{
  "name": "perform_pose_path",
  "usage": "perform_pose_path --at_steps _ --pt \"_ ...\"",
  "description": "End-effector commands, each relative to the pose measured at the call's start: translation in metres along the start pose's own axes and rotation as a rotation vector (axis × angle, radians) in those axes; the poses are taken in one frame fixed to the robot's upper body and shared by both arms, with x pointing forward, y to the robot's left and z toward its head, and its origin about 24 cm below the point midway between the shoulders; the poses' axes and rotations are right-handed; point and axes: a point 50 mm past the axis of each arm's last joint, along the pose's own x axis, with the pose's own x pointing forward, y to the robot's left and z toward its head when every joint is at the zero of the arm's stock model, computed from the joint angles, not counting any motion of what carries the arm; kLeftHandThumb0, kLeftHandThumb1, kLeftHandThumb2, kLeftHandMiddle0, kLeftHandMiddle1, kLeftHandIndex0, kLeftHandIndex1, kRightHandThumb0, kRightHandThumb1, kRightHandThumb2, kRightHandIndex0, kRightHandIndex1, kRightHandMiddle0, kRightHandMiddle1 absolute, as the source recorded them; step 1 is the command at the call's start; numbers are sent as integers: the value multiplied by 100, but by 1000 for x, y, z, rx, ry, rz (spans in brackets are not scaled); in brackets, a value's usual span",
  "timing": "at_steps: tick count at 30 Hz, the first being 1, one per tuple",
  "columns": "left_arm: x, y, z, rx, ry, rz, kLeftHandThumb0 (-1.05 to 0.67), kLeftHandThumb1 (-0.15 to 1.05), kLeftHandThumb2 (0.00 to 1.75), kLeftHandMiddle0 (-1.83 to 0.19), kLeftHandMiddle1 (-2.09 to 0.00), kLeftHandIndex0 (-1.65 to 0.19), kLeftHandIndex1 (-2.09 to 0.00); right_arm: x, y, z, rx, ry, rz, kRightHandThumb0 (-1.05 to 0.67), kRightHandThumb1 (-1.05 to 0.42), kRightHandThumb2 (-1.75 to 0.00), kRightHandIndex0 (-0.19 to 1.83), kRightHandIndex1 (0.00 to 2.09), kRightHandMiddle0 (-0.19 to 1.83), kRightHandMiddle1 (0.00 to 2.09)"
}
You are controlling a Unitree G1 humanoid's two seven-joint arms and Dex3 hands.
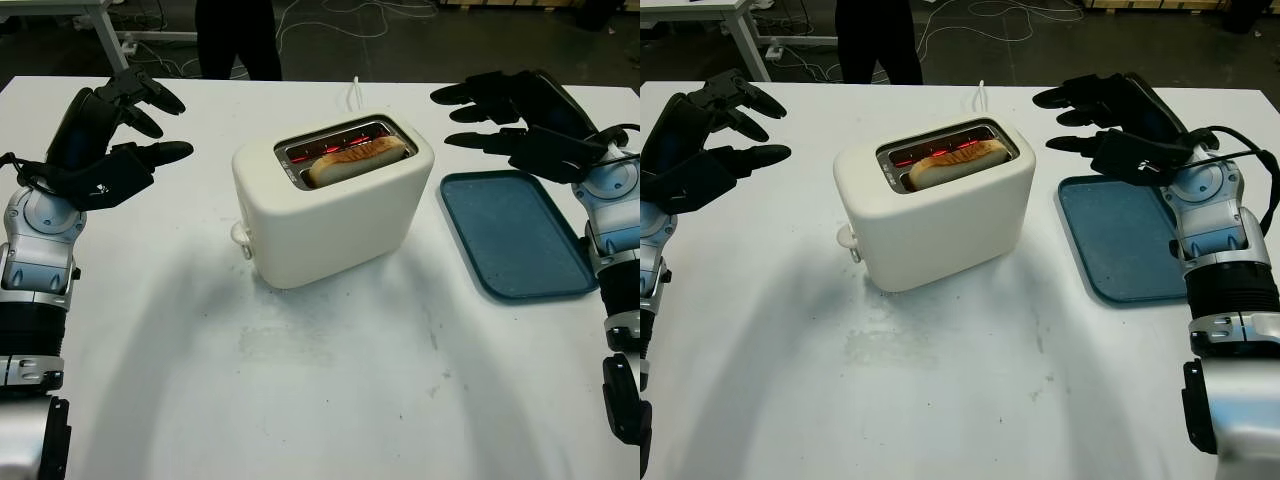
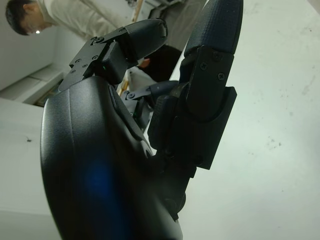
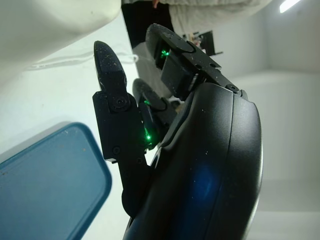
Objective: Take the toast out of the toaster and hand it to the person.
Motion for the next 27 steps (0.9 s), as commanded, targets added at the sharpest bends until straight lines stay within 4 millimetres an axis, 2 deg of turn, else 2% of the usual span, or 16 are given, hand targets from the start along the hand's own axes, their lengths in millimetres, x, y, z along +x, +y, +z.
perform_pose_path --at_steps 1,27 --pt "1 1 2 -4 -14 9 -91 92 4 -42 -135 -35 -123 -2 -1 -1 6 2 -9 -40 -92 -1 81 0 75 0" --pt "1 -1 1 6 -11 10 -90 92 5 -42 -135 -35 -123 -1 0 -2 11 2 -3 -41 -92 -1 80 1 75 0"
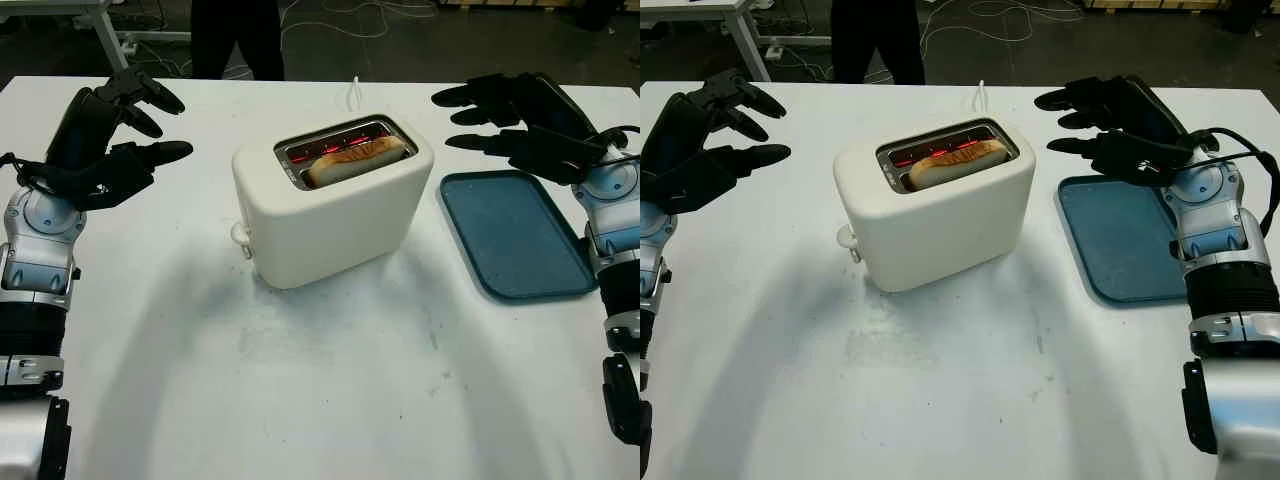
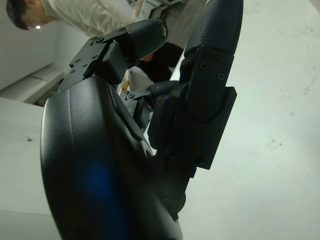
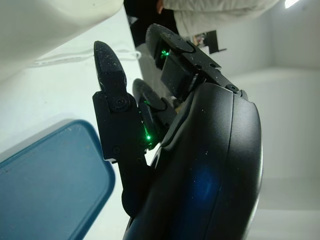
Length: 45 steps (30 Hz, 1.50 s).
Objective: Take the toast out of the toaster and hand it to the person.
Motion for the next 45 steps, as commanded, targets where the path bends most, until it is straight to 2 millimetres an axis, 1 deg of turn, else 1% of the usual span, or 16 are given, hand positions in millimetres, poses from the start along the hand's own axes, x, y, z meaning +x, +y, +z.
perform_pose_path --at_steps 1,4,9,24,31,41,45 --pt "1 -1 1 3 -12 4 -91 92 5 -42 -135 -35 -123 0 -1 2 4 -15 -7 -41 -92 -2 80 1 74 0" --pt "2 -1 1 -5 -9 4 -91 92 5 -42 -135 -35 -123 1 -1 4 -11 -19 -7 -42 -92 -1 81 1 75 1" --pt "2 1 3 8 -12 2 -90 92 4 -42 -137 -35 -123 2 0 6 -22 -12 -3 -37 -92 -1 80 1 74 0" --pt "3 0 2 1 -9 1 -93 92 7 -42 -137 -35 -124 2 0 5 -17 -9 -6 -38 -92 -1 80 1 75 0" --pt "1 -1 1 -16 -4 -1 -91 91 5 -40 -137 -35 -124 1 2 3 -13 -5 -2 -41 -92 -2 82 1 75 0" --pt "0 0 1 11 -8 -1 -90 92 4 -42 -136 -35 -124 0 1 1 -5 1 -11 -38 -92 -1 82 1 75 0" --pt "0 0 1 -7 -3 4 -88 91 3 -41 -136 -35 -123 0 1 1 -6 3 -7 -38 -92 -1 81 1 74 0"
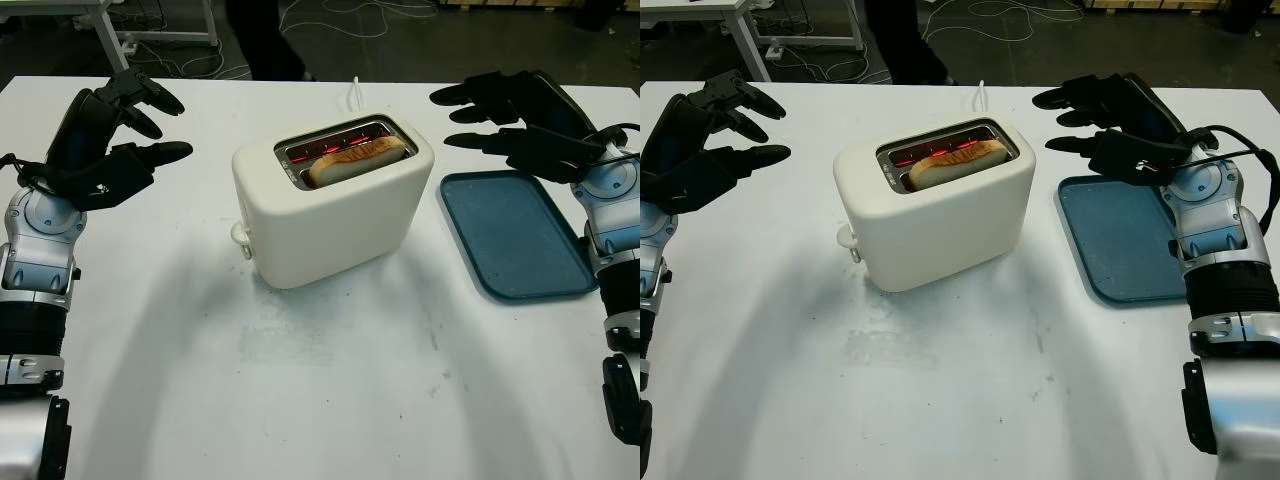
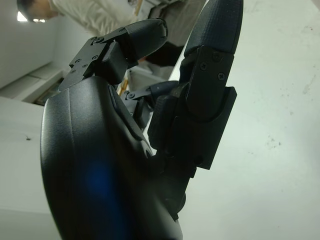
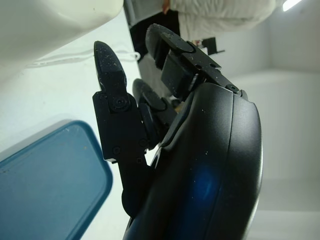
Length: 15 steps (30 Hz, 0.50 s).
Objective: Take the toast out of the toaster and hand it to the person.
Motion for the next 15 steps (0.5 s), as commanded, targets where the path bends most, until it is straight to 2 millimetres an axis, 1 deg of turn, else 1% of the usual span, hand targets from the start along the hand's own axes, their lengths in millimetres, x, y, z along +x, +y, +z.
perform_pose_path --at_steps 1,11,15 --pt "0 0 1 -5 -8 5 -88 91 3 -41 -136 -35 -123 -1 2 -2 9 12 -8 -38 -92 -1 82 1 74 0" --pt "0 1 3 13 -15 6 -88 92 3 -42 -136 -34 -124 -1 1 -3 14 7 -18 -41 -92 -2 82 1 76 1" --pt "-1 0 2 1 -14 6 -89 92 3 -41 -136 -34 -123 -3 -1 -4 9 2 -18 -39 -92 -2 81 1 75 1"
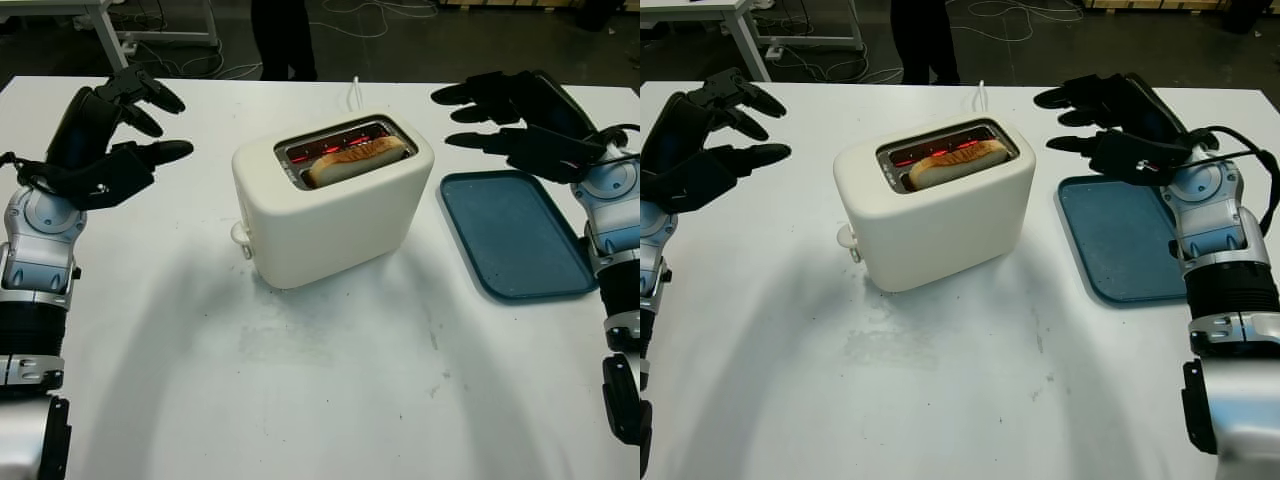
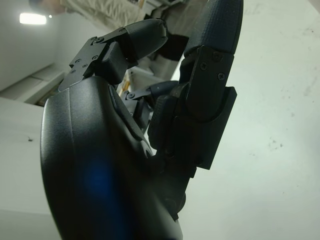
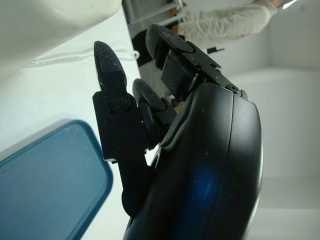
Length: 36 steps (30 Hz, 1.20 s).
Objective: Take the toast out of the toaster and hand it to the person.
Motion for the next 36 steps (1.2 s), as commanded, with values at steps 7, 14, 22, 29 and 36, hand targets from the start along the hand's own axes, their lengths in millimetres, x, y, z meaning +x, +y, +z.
perform_pose_path --at_steps 7,14,22,29,36 --pt "-1 1 0 1 3 2 -90 92 3 -42 -133 -35 -121 -2 1 -3 7 -6 -14 -41 -92 -2 82 1 75 0" --pt "0 -2 0 -16 8 -5 -91 92 4 -42 -134 -36 -122 -2 0 -3 -4 5 -12 -41 -92 -2 81 0 74 0" --pt "1 -2 0 -19 4 -1 -91 92 4 -42 -135 -35 -122 -3 -1 -4 12 -3 -22 -42 -92 -3 81 0 75 0" --pt "1 -2 0 -11 10 -7 -92 92 5 -41 -135 -35 -123 -3 0 -5 18 -6 -19 -43 -92 -3 79 0 73 0" --pt "2 -2 0 -17 11 -6 -92 92 4 -40 -136 -35 -123 -1 -3 -1 25 -27 -27 -42 -90 -1 80 1 74 1"
